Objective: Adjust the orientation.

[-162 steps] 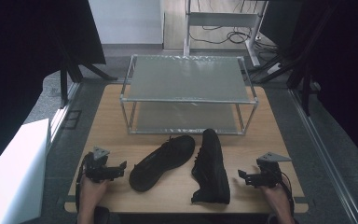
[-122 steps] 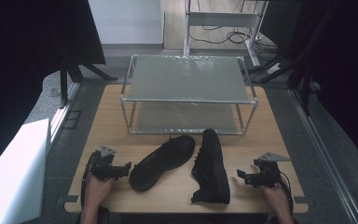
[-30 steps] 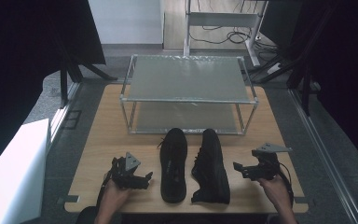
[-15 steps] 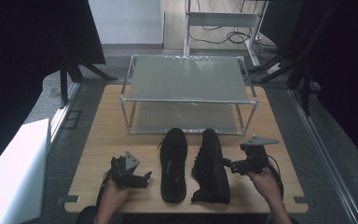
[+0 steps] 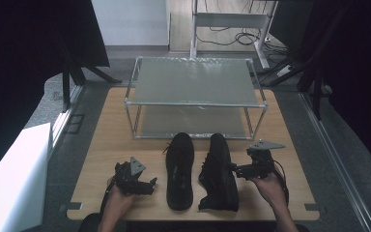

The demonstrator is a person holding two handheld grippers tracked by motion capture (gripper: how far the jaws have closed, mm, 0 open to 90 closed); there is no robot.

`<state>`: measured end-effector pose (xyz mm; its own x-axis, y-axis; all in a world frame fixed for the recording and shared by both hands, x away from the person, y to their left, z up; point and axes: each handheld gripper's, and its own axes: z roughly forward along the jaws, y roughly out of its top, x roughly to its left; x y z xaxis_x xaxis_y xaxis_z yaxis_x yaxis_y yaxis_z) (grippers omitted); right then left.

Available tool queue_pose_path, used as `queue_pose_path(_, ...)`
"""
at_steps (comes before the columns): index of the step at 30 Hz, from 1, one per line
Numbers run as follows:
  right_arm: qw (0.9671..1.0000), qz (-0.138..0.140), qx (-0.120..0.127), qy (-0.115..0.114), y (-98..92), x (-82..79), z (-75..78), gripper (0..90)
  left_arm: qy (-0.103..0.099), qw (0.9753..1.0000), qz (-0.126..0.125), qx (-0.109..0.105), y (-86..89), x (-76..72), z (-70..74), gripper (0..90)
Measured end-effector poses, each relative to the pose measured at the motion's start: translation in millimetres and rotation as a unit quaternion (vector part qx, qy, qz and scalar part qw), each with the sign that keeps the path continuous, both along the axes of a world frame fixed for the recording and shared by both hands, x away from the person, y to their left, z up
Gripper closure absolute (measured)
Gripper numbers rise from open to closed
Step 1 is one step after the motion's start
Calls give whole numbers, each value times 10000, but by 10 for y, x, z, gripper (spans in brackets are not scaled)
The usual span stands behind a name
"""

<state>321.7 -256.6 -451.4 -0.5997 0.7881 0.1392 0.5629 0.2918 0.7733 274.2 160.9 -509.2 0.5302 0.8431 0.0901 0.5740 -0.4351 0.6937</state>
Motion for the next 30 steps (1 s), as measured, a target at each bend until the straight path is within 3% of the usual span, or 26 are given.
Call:
queue_pose_path(11, 9991, -404, 146, 14, -258, -54, -7, 0, 94, 9999, 90, 72, 5, 8, -20, 0)
queue_pose_path(13, 9978, -616, 238, 30, -403, -84, -30, 0, 127, 9998, 85, 98, -1, 11, -26, 0)
queue_pose_path(19, 9961, -848, 238, -8, -594, -127, -74, 25, 144, 9998, 70, 111, -15, 13, -32, 0)
queue_pose_path(23, 9940, -948, 534, 137, -720, -125, -159, 28, 163, 9998, 61, 113, -20, 15, -39, 0)
queue_pose_path(25, 9936, -963, 566, 151, -749, -123, -178, 28, 176, 9998, 58, 112, -19, 16, -39, 0)
queue_pose_path(28, 9934, -980, 569, 179, -776, -122, -191, 37, 185, 9997, 60, 115, -20, 15, -39, 0)
queue_pose_path(30, 9933, -1055, 436, 193, -806, -123, -215, 86, 193, 9997, 56, 112, -20, 15, -40, 0)
